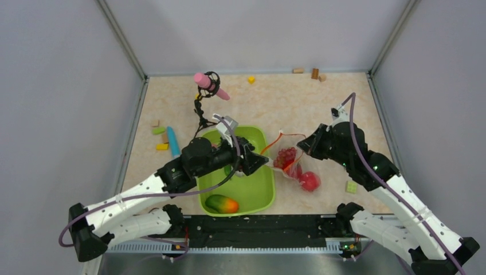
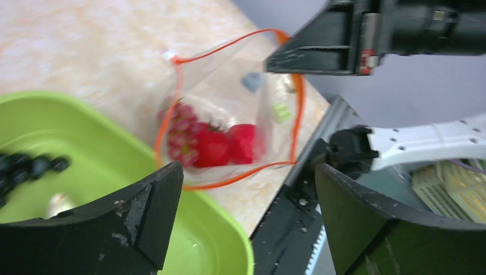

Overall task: Place the food in the zip-top bag and seal the zipper
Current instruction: Place the fake fruit in the zipper food storage bag, then pick up the fake vegetable from the bin.

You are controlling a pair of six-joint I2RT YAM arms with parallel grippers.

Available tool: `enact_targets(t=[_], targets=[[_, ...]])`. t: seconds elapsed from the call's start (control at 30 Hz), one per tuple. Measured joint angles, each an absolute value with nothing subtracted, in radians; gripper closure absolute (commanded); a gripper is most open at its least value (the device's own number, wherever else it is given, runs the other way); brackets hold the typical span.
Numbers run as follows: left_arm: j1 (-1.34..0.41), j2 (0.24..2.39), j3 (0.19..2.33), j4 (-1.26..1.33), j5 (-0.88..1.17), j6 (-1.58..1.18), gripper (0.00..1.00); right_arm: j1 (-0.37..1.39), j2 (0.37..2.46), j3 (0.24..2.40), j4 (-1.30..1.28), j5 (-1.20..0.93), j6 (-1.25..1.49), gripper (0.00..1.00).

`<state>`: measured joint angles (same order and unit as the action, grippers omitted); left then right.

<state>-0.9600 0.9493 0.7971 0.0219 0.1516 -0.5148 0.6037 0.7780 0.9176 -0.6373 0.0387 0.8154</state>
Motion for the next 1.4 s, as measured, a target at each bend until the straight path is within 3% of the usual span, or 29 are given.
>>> enact_targets(t=[0.23, 0.53, 0.8, 1.0, 1.27, 1.4], targets=[[-0.960, 0.838, 0.671, -0.086, -0.126, -0.573, 0.03, 0.604, 0.760, 0.916, -0.636, 0.112, 0.731, 1.00], [-0.928, 1.002, 0.647, -0.193, -0.255, -0.578, 0.03, 0.604, 0.758, 0.888, -0.621, 0.109, 0.645, 1.00], [-0.759, 1.152, 0.647, -0.168, -0.149, -0.587, 0.03, 0.604, 0.763, 0.868, -0.606, 0.075, 0.594, 1.00], [-0.746, 1.255, 0.651, -0.134, -0.058, -0.571, 0.04, 0.604, 0.771, 0.857, -0.592, 0.050, 0.572, 1.00], [-0.739, 1.374, 0.735, -0.154, 0.037, -0.537, 0.22, 0.604, 0.782, 0.843, -0.577, 0.019, 0.553, 1.00], [-0.739, 1.410, 0.745, -0.161, 0.044, -0.529, 0.24, 0.604, 0.785, 0.838, -0.572, 0.012, 0.549, 1.00]])
